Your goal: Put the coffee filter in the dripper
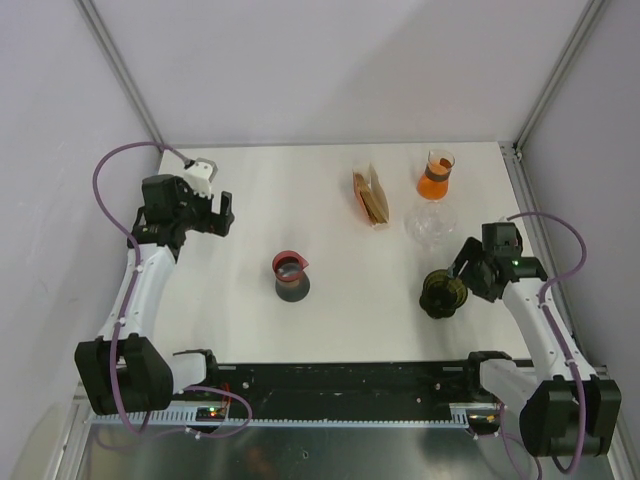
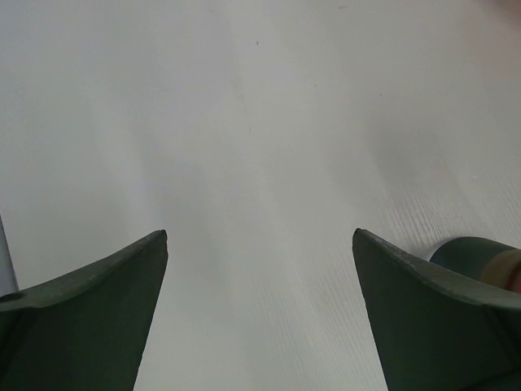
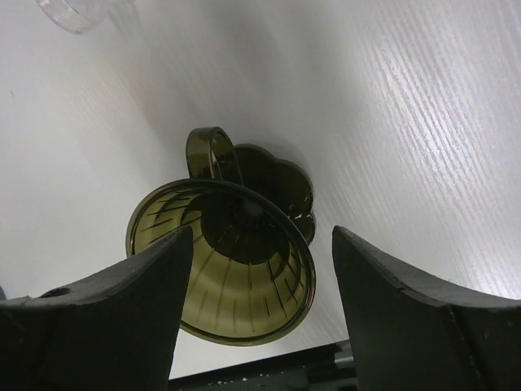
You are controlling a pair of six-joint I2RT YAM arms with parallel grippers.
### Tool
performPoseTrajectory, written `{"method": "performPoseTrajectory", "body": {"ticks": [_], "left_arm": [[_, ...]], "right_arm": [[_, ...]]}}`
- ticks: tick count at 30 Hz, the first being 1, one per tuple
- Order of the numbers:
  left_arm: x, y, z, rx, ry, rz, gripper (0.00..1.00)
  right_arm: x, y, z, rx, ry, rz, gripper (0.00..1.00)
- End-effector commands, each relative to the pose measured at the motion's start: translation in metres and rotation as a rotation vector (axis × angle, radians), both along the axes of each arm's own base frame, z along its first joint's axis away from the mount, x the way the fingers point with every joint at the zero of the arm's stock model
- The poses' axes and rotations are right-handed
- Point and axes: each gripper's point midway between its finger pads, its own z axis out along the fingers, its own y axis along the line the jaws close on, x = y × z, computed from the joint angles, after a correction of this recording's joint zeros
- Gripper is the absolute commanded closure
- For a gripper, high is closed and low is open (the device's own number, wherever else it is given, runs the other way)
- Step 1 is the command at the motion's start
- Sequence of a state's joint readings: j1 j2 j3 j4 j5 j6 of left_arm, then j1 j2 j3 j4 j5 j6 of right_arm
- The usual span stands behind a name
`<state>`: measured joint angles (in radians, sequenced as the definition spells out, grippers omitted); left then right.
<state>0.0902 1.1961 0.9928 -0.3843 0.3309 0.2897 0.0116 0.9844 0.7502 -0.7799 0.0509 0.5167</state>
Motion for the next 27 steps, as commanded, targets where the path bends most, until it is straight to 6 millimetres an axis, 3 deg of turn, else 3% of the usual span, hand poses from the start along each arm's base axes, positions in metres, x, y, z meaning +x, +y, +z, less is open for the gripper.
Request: {"method": "performPoseTrajectory", "body": {"ticks": [1,10,12,17,20,24,27], "left_arm": [[0.008,-0.001,0.026,0.012,-0.075,-0.029,0.0],[0.008,-0.007,0.031,-0.015,-0.084,-0.052,0.0],[0.008,-0.007,0.032,-0.017,-0.084,-0.051,0.0],[0.006,-0.01,0.035,-0.037,-0.085,-0.056,0.0],[0.003,-0.016,0.039,-0.063,-0.081,-0.072,0.0],[-0.005,-0.03,0.045,-0.134,-0.059,-0.122,0.01],[-0.015,-0.053,0.061,-0.228,-0.052,-0.213,0.05]], "right_arm": [[-0.002,0.01,-0.009,0.041,0.03,0.003,0.26],[-0.001,0.016,-0.023,0.041,0.075,0.023,0.32],[-0.001,0.022,-0.026,0.055,0.09,0.053,0.42],[-0.007,0.041,-0.032,0.091,0.126,0.141,0.92],[-0.015,0.054,-0.031,0.093,0.141,0.193,0.99],[-0.018,0.084,-0.014,0.128,0.081,0.241,1.0],[-0.007,0.113,0.02,0.176,-0.053,0.249,1.0]]}}
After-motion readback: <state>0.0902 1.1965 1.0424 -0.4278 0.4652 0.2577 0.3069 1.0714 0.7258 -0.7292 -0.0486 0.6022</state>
